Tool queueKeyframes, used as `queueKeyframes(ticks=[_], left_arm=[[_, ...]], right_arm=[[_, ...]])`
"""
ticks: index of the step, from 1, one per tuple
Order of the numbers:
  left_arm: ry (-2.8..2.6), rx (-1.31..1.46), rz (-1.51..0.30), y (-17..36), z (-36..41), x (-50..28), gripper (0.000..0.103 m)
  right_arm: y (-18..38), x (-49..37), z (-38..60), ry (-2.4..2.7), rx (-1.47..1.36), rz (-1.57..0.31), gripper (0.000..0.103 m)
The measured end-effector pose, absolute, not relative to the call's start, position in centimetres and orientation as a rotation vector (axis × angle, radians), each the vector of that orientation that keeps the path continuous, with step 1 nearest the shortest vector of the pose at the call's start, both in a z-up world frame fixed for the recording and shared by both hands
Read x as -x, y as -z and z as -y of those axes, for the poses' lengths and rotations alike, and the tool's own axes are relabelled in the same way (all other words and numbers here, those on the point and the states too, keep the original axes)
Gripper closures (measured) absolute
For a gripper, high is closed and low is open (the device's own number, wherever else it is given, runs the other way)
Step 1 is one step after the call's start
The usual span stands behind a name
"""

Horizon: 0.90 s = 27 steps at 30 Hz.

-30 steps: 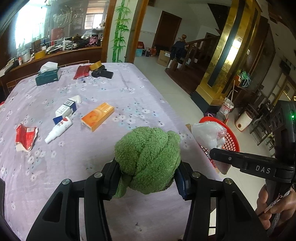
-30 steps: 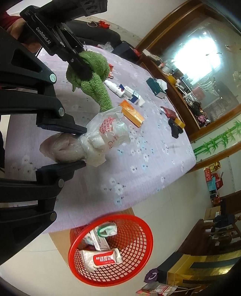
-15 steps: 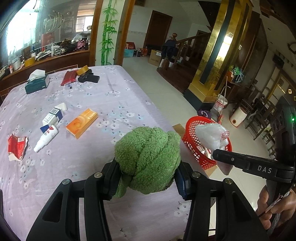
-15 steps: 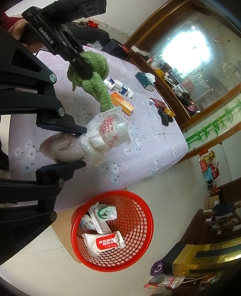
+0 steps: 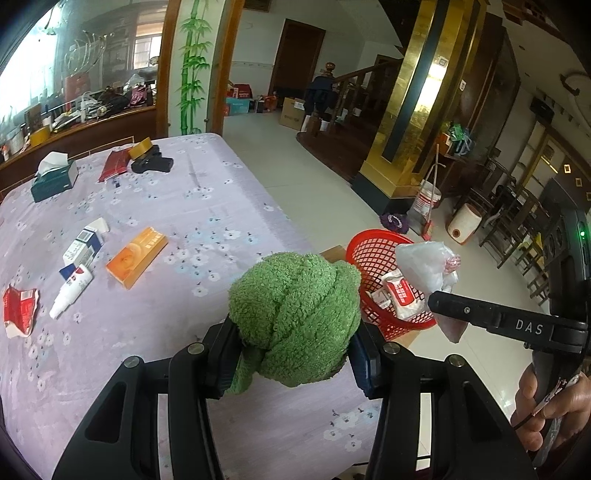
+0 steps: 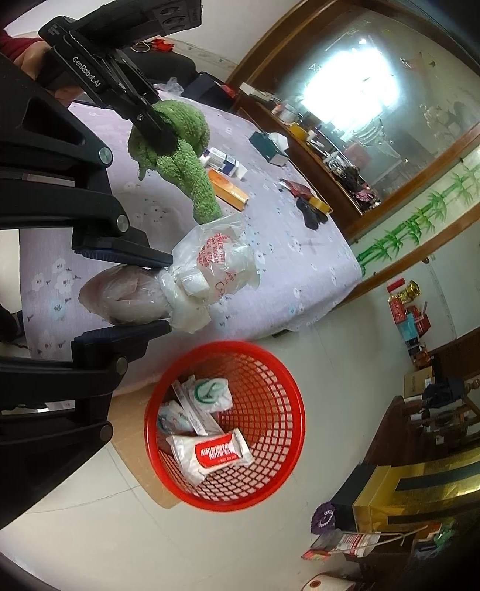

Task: Collect trash
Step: 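Carry the green towel and plastic bag to the red wastebasket with both tools, then open both tools to drop the towel and plastic bag into the wastebasket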

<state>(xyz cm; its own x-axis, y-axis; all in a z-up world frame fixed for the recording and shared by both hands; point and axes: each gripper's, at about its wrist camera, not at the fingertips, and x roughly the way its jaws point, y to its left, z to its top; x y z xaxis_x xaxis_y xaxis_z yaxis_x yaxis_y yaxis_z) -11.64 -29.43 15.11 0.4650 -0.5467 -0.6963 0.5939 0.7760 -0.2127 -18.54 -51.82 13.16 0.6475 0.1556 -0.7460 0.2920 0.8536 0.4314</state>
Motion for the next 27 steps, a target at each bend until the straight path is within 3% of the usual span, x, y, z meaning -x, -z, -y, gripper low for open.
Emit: queueKeyframes(ticks=[27], left_arm=[[0.866, -0.137, -0.806, -16.5, 39.4, 12.1, 0.054]], right_arm=[[-14.0, 23.1, 61.4, 0.274, -0.699, -0.792, 0.072]])
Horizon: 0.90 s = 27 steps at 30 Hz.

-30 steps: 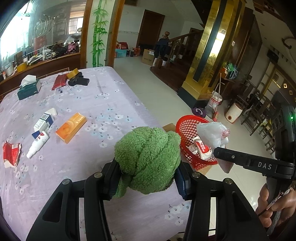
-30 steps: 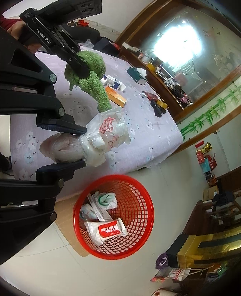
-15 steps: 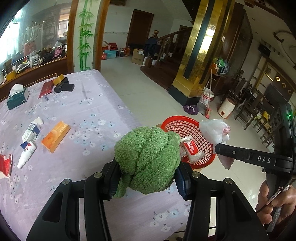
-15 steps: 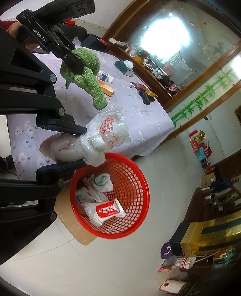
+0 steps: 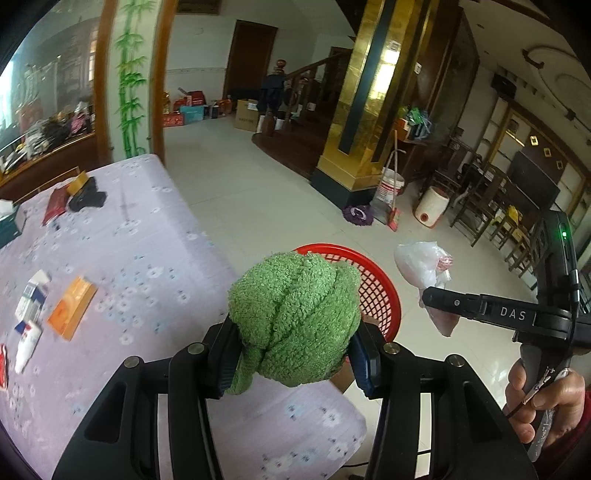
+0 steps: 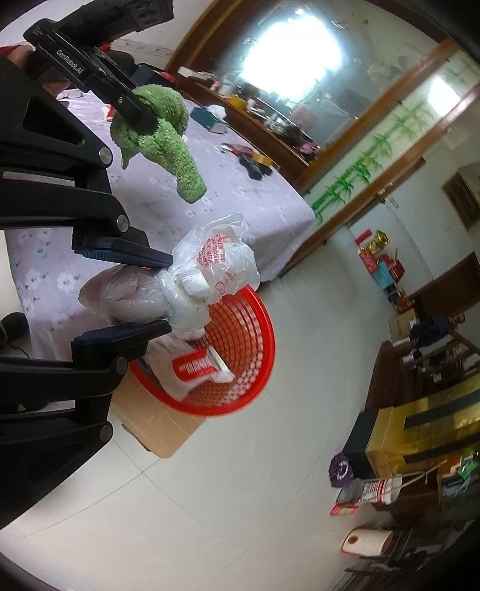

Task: Collect trash
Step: 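Open both tools to drop the towel and plastic bag into the wastebasket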

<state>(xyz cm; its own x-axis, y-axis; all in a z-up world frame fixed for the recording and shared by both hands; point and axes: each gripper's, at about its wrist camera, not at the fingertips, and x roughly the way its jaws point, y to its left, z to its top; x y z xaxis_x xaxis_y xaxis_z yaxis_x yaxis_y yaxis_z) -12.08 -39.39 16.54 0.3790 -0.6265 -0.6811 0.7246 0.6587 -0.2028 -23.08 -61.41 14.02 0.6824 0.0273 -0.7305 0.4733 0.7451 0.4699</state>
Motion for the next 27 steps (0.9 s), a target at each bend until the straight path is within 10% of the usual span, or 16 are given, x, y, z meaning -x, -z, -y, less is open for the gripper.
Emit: queueKeyframes(ticks=[22, 27], left_arm=[[0.895, -0.157, -0.894, -13.4, 50.2, 9.7, 0.041], [0.89, -0.137, -0.908, -13.5, 50.1, 9.2, 0.038]], right_arm=[[-12.9, 17.9, 68.5, 0.271, -0.734, -0.805, 0.069], [-13.1, 17.1, 69.0, 0.265, -0.711, -0.795, 0.051]])
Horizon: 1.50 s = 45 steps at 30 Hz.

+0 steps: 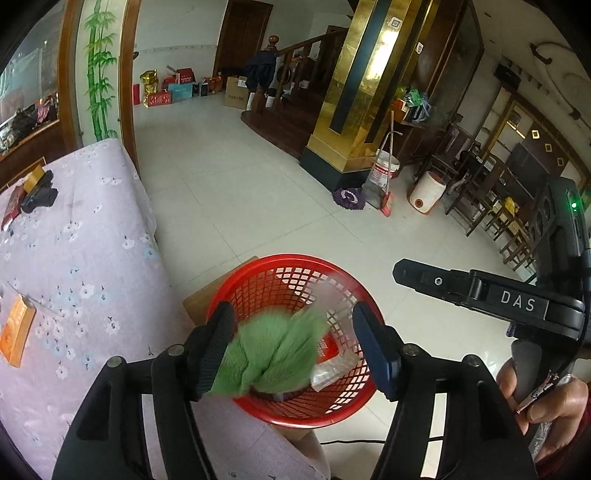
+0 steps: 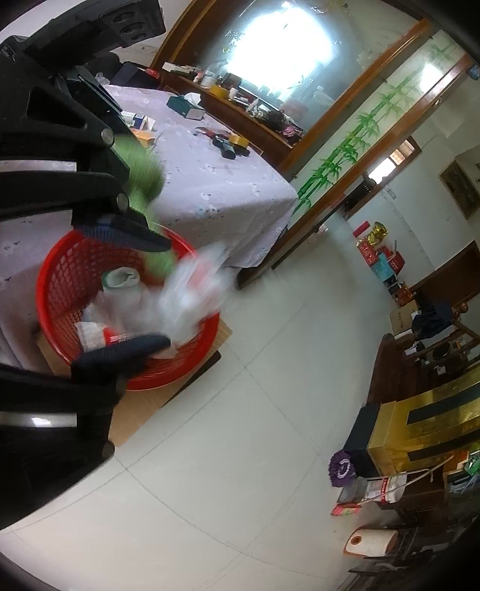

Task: Collect trash
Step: 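Open both tools to drop the towel and plastic bag into the wastebasket, then withdraw both tools from the wastebasket back toward the table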

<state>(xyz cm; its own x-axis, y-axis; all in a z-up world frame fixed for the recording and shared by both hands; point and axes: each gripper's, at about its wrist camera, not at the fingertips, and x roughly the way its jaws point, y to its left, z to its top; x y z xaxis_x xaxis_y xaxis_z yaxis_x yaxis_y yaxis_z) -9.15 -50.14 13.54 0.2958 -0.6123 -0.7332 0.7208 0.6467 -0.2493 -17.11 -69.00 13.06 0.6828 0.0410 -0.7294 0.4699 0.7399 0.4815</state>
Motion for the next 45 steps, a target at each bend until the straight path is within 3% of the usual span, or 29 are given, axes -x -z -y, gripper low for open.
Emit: queueKeyframes(ticks=[19, 24, 45], left_arm=[[0.746, -0.073, -0.912, -14.3, 41.1, 8.6, 0.035], [0.707, -0.038, -0.912, -14.6, 38.0, 8.8, 0.035], [0.506, 0.115, -0.908, -14.6, 21.7, 8.6, 0.035]], right_arm=[[-13.9, 15.3, 63.0, 0.134, -0.653, -0.837, 0.05], [-14.4, 15.0, 60.4, 0.108, -0.63, -0.842, 0.041], [-14.1, 13.3, 46.9, -0.055, -0.52, -0.966, 0.038]])
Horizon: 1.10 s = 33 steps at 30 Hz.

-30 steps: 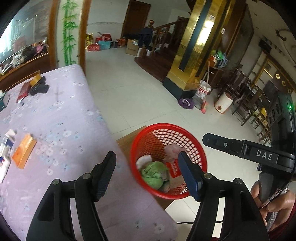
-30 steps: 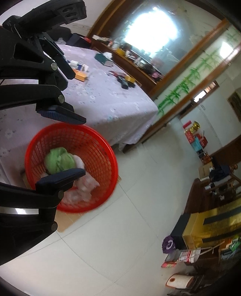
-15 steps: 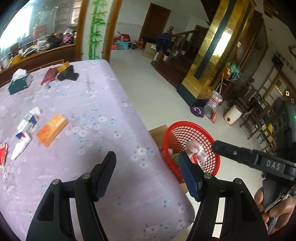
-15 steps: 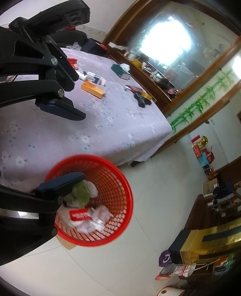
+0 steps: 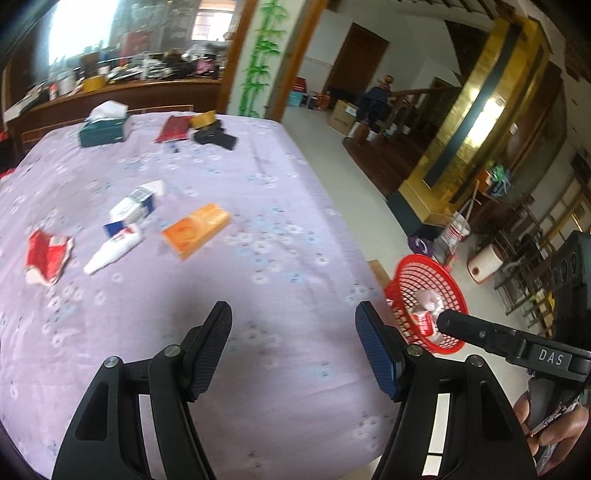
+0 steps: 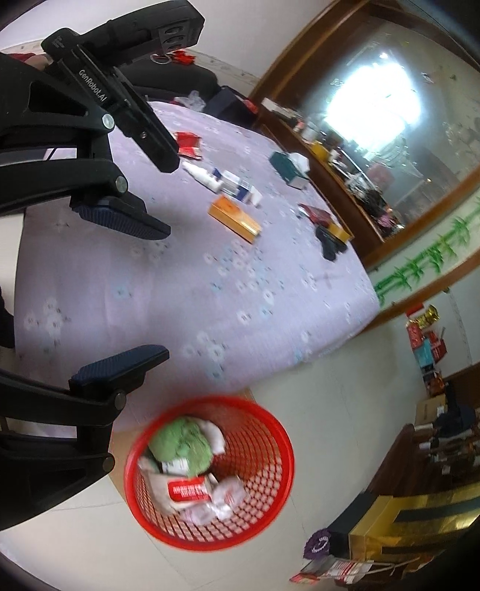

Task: Collect trash
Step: 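Withdraw both tools from the wastebasket back toward the table, then grasp the red snack wrapper on the table with the left tool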

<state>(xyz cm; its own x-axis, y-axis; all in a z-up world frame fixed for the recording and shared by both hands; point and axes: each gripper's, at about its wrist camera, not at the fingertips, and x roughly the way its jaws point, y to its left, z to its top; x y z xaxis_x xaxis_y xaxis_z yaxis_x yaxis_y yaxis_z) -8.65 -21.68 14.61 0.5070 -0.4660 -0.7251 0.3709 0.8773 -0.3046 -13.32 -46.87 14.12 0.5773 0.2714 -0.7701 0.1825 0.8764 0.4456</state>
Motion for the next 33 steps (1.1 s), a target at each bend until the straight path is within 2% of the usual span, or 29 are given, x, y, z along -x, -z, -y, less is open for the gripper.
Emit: queueKeyframes(ticks=[13, 22, 31, 33], left_arm=[[0.281, 0.218, -0.921, -13.1, 8.3, 6.3, 0.035], [0.073, 0.253, -0.971, -10.7, -1.6, 0.4, 0.035], [0.04, 0.281, -1.074, -5.9, -4.2, -6.6, 0.035], [0.028, 0.278, -1.1, -4.6, -4.1, -8.2, 0.042]], right_arm=[[-13.3, 10.6, 37.1, -0.168, -0.387, -1.055, 0.036], [-13.3, 6.8, 33.6, -0.173, -0.37, -1.065, 0.036], [-12.9, 5.1, 32.3, -0.126, -0.382, -1.075, 0.036], [-12.9, 4.7, 32.6, -0.105, -0.393, -1.073, 0.036]])
